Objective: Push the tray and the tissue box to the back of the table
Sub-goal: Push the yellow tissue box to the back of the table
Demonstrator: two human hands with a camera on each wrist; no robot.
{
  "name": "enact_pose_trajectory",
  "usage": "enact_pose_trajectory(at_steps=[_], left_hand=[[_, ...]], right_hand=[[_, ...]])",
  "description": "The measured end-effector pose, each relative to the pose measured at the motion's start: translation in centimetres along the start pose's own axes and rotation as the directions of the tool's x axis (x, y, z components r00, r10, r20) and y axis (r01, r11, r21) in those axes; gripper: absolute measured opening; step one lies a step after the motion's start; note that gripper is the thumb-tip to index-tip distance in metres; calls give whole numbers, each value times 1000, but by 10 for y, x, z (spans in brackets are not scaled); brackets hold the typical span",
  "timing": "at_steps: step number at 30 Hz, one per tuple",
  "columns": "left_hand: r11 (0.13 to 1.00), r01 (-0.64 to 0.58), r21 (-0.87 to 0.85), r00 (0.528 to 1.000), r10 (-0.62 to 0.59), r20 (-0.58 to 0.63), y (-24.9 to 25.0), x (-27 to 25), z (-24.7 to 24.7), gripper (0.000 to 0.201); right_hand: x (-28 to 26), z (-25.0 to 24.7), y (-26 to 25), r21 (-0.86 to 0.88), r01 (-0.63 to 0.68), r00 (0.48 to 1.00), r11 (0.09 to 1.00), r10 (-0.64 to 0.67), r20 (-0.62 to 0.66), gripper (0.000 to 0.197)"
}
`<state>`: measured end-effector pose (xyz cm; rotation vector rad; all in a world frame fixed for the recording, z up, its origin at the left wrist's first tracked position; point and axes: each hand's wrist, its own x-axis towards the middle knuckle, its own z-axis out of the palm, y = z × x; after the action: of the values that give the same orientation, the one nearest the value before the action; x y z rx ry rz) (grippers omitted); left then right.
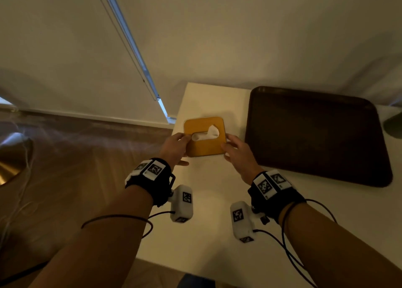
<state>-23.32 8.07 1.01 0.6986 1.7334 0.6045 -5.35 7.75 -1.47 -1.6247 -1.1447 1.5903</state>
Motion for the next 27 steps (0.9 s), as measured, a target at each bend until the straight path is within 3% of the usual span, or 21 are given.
enact_pose_trajectory(at_steps=[13, 27], left_hand=[[1000, 7, 24, 999, -8, 42, 83, 106, -15, 40], [999, -20, 41, 999, 19, 45, 112, 158, -19, 49]], right_hand=[[120, 6, -63, -122, 0, 999, 993, -6, -52, 44], [177, 7, -82, -143, -18, 998, 990, 9, -62, 47]])
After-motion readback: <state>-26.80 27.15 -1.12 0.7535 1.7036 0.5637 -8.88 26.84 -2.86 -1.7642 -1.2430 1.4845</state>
